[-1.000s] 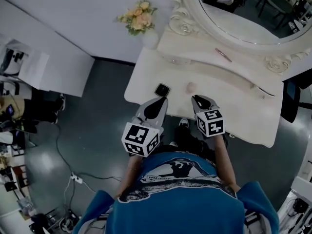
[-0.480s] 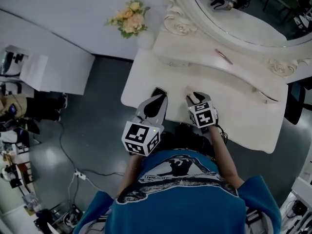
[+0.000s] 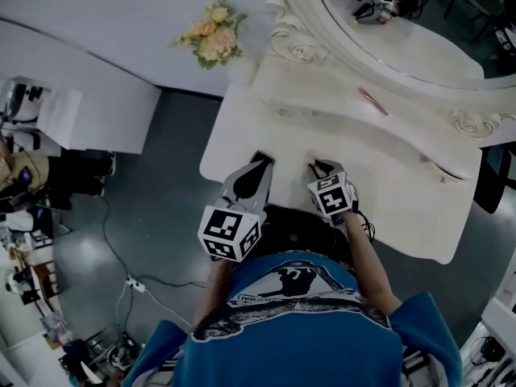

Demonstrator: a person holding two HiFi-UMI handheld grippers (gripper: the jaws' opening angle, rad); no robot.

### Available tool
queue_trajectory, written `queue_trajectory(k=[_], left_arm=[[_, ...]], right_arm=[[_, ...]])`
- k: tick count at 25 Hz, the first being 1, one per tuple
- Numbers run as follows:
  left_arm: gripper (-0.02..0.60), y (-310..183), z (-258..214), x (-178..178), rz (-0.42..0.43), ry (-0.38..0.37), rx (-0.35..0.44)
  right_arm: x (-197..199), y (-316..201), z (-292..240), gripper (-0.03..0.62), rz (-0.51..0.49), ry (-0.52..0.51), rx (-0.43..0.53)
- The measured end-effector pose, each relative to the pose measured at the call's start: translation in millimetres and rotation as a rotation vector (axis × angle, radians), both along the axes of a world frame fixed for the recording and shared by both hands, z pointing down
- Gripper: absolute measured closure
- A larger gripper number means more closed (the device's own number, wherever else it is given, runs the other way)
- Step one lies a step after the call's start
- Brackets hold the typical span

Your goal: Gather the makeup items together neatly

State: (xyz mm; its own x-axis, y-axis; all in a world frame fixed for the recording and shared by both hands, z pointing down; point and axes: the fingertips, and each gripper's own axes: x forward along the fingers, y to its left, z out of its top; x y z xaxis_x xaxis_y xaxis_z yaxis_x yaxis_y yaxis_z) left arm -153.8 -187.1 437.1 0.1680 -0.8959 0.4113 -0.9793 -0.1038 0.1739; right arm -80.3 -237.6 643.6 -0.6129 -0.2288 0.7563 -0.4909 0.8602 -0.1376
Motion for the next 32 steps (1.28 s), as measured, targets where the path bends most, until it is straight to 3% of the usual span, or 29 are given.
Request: queue_trajectory(k=[10, 17, 23, 32], left_arm=[[0.566, -26.3, 3.7, 29.3, 0.162, -0.005, -0.008], [0.566, -38.5, 2.8, 36.9, 0.264, 0.003, 0.004], [0.566, -41.8, 4.4, 25.2, 0.285, 0.018, 0.002], [0.566, -38.7, 6.0, -5.3, 0.268, 0.036, 0.008]], right_arm=[[46.7, 0.2, -13.4, 0.537, 0.062, -0.013, 0.03], [112.8, -12.9, -8.3, 0.537, 0.16, 0.117, 0.103], [148.3, -21.8, -1.4, 0.533, 0.205, 0.209, 0.11], [155.5, -19.7, 3.4, 0.486, 0.297, 0.196, 0.074]])
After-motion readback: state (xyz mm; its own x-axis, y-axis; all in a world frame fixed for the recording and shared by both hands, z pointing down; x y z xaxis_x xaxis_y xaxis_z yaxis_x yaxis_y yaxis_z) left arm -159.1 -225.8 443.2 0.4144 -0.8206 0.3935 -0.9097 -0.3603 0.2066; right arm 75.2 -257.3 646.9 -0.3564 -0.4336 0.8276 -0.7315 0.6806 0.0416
